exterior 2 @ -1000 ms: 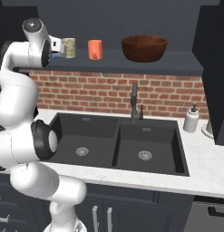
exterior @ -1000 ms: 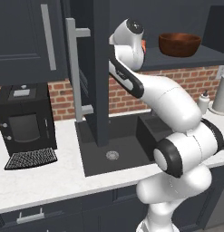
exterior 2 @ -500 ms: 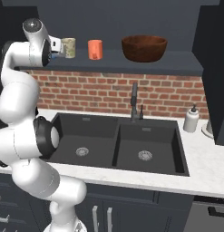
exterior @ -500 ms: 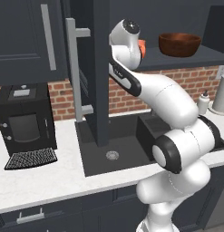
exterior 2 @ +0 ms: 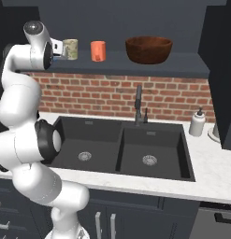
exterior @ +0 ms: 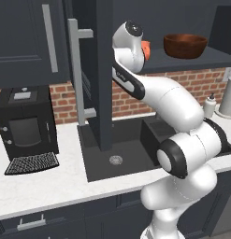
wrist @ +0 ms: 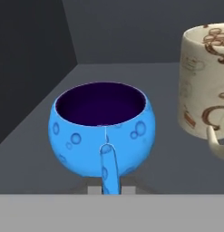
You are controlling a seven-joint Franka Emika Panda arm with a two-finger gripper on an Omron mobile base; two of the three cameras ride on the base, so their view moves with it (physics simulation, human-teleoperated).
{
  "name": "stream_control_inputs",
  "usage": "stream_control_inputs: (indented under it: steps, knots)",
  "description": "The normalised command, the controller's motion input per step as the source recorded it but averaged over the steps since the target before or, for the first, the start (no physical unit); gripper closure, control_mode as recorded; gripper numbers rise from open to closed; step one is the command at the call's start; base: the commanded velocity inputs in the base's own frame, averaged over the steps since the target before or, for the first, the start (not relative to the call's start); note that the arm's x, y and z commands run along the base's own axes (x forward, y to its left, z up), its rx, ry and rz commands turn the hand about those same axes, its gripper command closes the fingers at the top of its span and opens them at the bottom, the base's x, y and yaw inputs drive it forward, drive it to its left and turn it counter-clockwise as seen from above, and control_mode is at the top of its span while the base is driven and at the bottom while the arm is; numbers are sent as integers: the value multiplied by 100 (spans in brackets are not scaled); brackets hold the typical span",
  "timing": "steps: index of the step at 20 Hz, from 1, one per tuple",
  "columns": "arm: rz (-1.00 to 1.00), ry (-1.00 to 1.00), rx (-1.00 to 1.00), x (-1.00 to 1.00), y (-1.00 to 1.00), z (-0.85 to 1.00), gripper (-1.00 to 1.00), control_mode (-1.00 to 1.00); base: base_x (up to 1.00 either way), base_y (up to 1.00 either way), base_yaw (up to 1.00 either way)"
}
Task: Gather all objects into one cabinet and sort the glasses and bowls to opposite sides.
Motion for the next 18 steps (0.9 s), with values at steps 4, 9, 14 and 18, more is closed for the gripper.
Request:
stream_control_inputs:
  steps: [4, 9, 14, 18]
  knots:
    - [0, 0, 0, 1, 2, -7, -100, -100, 0, 0, 0]
    - [0, 0, 0, 1, 0, 0, -100, -100, 0, 0, 0]
    - [0, -4, 0, -20, 0, 0, -100, -100, 0, 0, 0]
    - [-6, -8, 0, -86, -28, 7, -100, -100, 0, 0, 0]
